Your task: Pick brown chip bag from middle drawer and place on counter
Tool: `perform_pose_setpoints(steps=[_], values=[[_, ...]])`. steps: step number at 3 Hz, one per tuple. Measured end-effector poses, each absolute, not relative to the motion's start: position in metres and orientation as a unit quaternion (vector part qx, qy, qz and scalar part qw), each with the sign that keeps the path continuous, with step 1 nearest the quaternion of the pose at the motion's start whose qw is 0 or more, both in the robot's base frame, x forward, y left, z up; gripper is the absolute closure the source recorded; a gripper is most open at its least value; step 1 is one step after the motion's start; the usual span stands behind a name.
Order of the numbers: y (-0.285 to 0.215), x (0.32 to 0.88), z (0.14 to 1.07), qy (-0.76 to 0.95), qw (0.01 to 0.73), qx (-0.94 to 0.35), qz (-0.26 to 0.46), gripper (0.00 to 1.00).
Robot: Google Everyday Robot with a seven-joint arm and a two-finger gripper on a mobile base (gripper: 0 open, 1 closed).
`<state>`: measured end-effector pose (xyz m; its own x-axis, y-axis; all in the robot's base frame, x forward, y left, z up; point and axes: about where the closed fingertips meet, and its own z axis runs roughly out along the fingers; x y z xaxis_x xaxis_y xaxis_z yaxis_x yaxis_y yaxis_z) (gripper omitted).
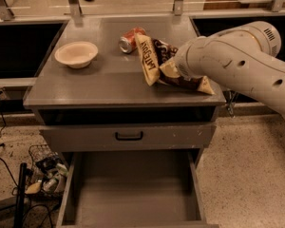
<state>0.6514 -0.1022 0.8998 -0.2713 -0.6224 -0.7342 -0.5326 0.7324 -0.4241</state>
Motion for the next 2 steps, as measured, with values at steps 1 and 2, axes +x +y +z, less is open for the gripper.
perform_pose_setpoints(steps=[1,2], values=[[-0.1022,0.6514,0.8998,0.796,0.482,-0.363,-0.047,0.00],[-0.1022,0.6514,0.8998,0.796,0.482,-0.363,-0.047,0.00]])
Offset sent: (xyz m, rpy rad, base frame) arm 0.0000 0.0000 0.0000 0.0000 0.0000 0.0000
